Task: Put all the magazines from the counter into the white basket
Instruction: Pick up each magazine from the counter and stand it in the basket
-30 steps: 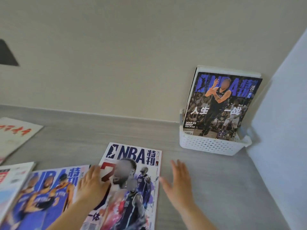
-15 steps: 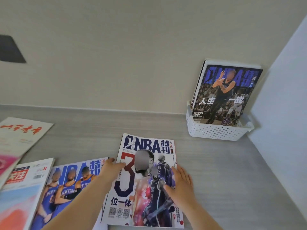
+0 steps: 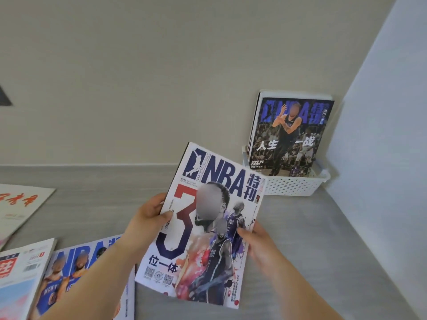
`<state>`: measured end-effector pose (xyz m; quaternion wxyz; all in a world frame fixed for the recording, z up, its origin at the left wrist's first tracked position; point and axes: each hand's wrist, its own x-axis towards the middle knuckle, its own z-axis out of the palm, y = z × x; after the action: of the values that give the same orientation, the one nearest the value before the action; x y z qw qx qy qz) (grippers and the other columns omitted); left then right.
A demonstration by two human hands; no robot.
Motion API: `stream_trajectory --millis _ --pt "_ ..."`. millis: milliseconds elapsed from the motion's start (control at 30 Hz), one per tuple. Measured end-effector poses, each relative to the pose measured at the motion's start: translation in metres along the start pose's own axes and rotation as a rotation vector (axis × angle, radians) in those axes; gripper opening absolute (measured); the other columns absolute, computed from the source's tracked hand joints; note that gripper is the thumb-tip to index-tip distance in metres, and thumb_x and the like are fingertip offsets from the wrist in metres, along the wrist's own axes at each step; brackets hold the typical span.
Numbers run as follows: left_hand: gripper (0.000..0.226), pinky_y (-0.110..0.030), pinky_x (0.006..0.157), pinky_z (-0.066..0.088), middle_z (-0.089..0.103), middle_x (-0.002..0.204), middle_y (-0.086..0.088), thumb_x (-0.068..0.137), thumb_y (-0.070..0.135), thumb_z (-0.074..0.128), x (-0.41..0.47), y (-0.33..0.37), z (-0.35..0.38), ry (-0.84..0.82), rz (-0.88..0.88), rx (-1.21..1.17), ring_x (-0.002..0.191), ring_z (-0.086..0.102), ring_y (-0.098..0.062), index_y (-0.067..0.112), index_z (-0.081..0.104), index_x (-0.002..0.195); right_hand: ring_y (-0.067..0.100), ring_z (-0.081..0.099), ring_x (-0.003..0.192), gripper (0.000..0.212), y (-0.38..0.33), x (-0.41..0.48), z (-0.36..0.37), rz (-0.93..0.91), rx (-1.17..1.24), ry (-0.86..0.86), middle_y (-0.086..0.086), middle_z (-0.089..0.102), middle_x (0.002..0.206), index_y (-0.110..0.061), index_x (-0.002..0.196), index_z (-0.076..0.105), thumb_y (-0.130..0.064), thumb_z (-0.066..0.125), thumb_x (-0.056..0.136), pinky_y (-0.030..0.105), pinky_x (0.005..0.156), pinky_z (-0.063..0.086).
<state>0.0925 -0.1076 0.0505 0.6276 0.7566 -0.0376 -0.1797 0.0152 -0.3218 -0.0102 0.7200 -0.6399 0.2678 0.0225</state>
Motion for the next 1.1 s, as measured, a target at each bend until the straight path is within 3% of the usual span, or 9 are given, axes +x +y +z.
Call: stream_trajectory --millis 133,233,333,467,700,833,900,967,1100 --pt "0.038 -0.021 0.057 0.054 0.07 0.079 0.015 0.087 -0.005 0.044 0.005 0.026 0.016 0.019 0.126 0.007 0.068 0.068 -0.006 0.029 0.057 0.094 0.011 0.068 0.064 0.013 -0.029 -0.001 -0.031 -0.074 0.036 0.028 -0.003 0.072 0.072 -0.012 0.088 0.06 -0.001 0.054 0.083 0.024 0.057 0.052" --pt "0.039 -0.02 0.061 0.052 0.067 0.083 0.011 0.086 -0.008 0.045 0.012 0.053 0.037 0.074 0.222 0.015 0.07 0.065 -0.003 0.026 0.055 0.103 0.003 0.067 0.058 0.014 -0.064 -0.002 -0.054 -0.219 -0.096 0.105 -0.01 0.07 0.065 -0.019 0.08 0.062 -0.005 0.058 0.081 0.019 0.055 0.051" --pt "0.036 -0.01 0.054 0.051 0.066 0.081 0.009 0.082 -0.008 0.049 0.027 0.083 0.058 0.137 0.311 0.023 0.059 0.065 0.004 0.024 0.059 0.095 0.004 0.064 0.056 0.02 -0.108 0.0 -0.081 -0.38 -0.118 0.211 -0.011 0.068 0.067 -0.023 0.071 0.062 -0.005 0.06 0.08 0.024 0.06 0.053" --pt "0.021 -0.025 0.071 0.048 0.063 0.086 -0.002 0.081 -0.005 0.055 0.06 0.122 0.095 0.166 0.356 0.075 0.076 0.06 -0.018 0.008 0.061 0.097 0.005 0.061 0.057 0.021 -0.167 0.007 -0.118 -0.516 -0.185 0.311 -0.007 0.064 0.07 -0.026 0.066 0.059 -0.01 0.062 0.08 0.023 0.059 0.047" --pt "0.025 -0.036 0.085 0.049 0.064 0.096 -0.009 0.081 -0.003 0.056 0.118 0.167 0.156 0.123 0.446 0.133 0.088 0.059 -0.023 0.001 0.057 0.106 -0.011 0.055 0.042 0.012 -0.228 0.046 -0.177 -0.681 -0.139 0.448 0.0 0.061 0.084 -0.014 0.082 0.062 -0.003 0.061 0.079 0.003 0.044 0.043" --pt "0.023 -0.036 0.085 0.05 0.064 0.095 -0.008 0.082 -0.002 0.056 0.142 0.162 0.185 0.098 0.42 0.185 0.087 0.059 -0.022 0.001 0.057 0.105 -0.01 0.054 0.04 0.012 -0.223 0.076 -0.205 -0.61 -0.145 0.467 0.004 0.062 0.088 -0.005 0.092 0.061 -0.004 0.06 0.08 0.015 0.051 0.047" --pt "0.022 -0.034 0.083 0.05 0.062 0.091 -0.005 0.082 -0.001 0.056 0.152 0.153 0.195 0.092 0.393 0.217 0.086 0.059 -0.021 0.002 0.057 0.104 -0.008 0.055 0.04 0.013 -0.214 0.087 -0.213 -0.564 -0.147 0.458 0.002 0.066 0.076 -0.002 0.092 0.061 -0.004 0.06 0.08 0.017 0.05 0.047" --pt "0.022 -0.033 0.082 0.05 0.062 0.09 -0.003 0.082 -0.001 0.055 0.161 0.142 0.201 0.091 0.359 0.232 0.085 0.06 -0.021 0.004 0.058 0.103 -0.004 0.057 0.044 0.004 -0.204 0.096 -0.216 -0.519 -0.151 0.429 0.001 0.066 0.074 -0.004 0.082 0.062 -0.003 0.059 0.08 0.016 0.049 0.047" --pt "0.022 -0.034 0.082 0.05 0.063 0.089 -0.003 0.082 -0.002 0.055 0.174 0.121 0.206 0.098 0.295 0.263 0.085 0.061 -0.022 0.005 0.059 0.102 0.008 0.058 0.057 0.017 -0.183 0.113 -0.219 -0.439 -0.133 0.383 0.008 0.062 0.087 -0.015 0.068 0.058 -0.002 0.059 0.08 0.024 0.06 0.049"
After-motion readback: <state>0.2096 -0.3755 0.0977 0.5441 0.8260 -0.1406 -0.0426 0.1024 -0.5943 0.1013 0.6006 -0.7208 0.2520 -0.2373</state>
